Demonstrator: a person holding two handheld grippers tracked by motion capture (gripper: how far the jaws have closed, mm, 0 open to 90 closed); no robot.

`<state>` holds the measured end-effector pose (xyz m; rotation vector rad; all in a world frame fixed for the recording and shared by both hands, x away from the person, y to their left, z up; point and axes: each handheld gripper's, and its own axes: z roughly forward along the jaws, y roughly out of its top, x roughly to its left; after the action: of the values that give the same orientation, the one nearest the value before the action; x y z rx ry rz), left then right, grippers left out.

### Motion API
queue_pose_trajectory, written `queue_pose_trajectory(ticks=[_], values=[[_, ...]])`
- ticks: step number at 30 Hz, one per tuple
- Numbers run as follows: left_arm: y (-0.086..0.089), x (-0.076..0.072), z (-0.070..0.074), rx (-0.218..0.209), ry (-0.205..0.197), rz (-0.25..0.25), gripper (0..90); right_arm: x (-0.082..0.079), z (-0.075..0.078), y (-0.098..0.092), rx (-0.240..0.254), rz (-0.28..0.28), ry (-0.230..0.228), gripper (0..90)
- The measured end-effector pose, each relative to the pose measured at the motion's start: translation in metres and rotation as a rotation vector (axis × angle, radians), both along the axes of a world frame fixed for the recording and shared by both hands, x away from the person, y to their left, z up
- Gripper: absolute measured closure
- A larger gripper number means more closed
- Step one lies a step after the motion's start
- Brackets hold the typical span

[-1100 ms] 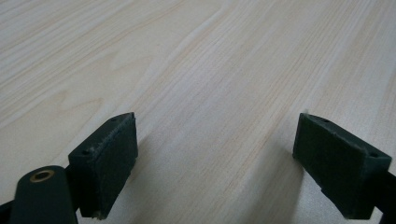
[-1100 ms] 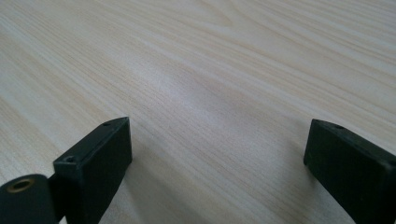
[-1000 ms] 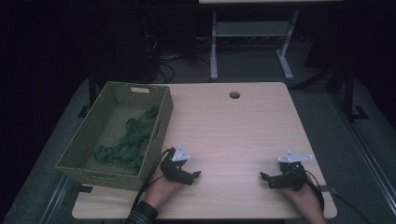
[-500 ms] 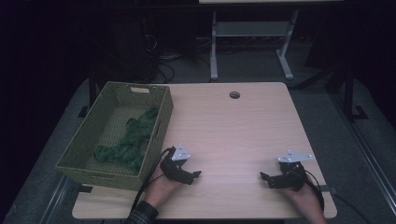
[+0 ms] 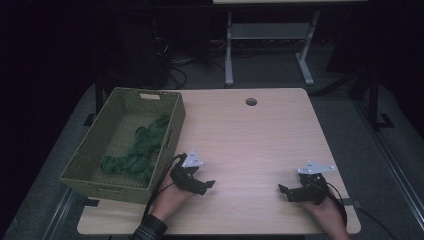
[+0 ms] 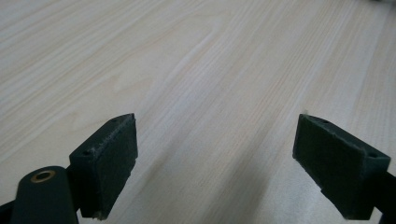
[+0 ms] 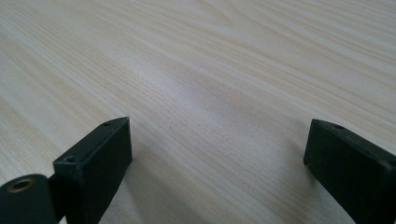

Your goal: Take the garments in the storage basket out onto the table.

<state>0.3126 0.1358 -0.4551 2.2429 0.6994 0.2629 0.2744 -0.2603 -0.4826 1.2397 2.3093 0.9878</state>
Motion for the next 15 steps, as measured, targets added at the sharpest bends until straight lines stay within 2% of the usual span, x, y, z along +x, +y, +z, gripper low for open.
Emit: queue_pose_trajectory(ticks=[3, 15], values=[[0.0, 0.0, 0.003, -0.011, 0.009, 0.003, 13.3, 0.0, 0.0, 0.0, 0.002, -0.002, 0.001, 7.1], [0.0, -0.002, 0.024, -0.008, -0.004, -0.014, 13.3, 0.0, 0.0, 0.0, 0.002, -0.001, 0.0, 7.1]])
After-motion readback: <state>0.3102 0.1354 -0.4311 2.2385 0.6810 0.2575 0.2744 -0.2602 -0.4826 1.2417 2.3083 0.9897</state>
